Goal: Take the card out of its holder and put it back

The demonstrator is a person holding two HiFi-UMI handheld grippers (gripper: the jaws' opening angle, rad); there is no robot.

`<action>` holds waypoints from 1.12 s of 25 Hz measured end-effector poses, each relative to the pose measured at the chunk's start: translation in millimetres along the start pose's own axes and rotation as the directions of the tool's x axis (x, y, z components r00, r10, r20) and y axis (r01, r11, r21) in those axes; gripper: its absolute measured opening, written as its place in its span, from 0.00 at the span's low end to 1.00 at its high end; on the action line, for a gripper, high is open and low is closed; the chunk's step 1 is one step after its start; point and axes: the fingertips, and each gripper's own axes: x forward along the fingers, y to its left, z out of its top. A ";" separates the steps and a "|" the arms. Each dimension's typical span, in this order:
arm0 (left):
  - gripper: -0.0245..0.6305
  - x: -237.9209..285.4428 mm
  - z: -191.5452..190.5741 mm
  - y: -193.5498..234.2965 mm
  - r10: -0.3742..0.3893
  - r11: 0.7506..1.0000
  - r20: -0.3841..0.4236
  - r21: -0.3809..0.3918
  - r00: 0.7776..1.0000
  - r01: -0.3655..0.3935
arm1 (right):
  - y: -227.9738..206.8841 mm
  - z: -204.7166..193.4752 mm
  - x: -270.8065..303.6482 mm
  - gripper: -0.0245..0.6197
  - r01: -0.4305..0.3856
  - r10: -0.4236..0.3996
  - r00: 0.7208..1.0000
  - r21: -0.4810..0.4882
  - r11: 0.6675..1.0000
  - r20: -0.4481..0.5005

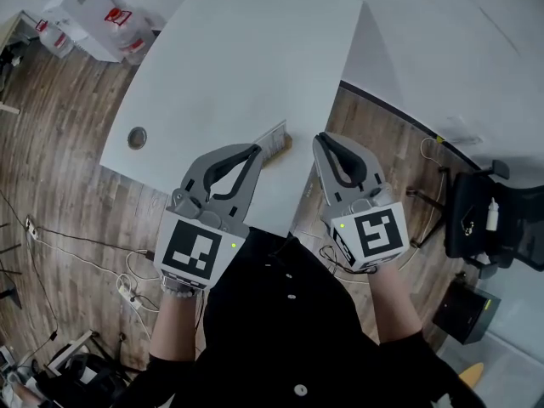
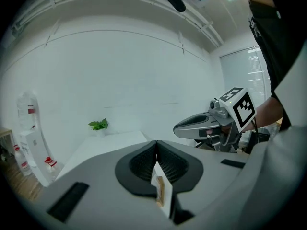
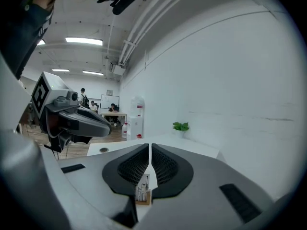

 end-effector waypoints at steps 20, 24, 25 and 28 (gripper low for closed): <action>0.06 -9.3 34.0 -13.5 -0.017 0.999 0.044 0.037 0.999 0.016 | -1.3 42.5 -47.5 0.11 0.065 -0.060 0.994 -0.055 0.996 0.089; 0.06 -10.1 34.2 -15.8 -0.027 0.999 0.046 0.041 0.999 0.025 | 0.7 42.7 -47.3 0.11 0.063 -0.058 0.994 -0.052 0.997 0.087; 0.06 -10.5 33.6 -16.6 -0.030 0.999 0.045 0.042 0.999 0.028 | 1.2 42.1 -47.1 0.11 0.062 -0.057 0.995 -0.052 0.997 0.085; 0.06 -10.7 32.0 -17.5 -0.034 0.999 0.044 0.041 0.998 0.032 | 2.1 40.7 -46.5 0.11 0.061 -0.057 0.995 -0.055 0.997 0.081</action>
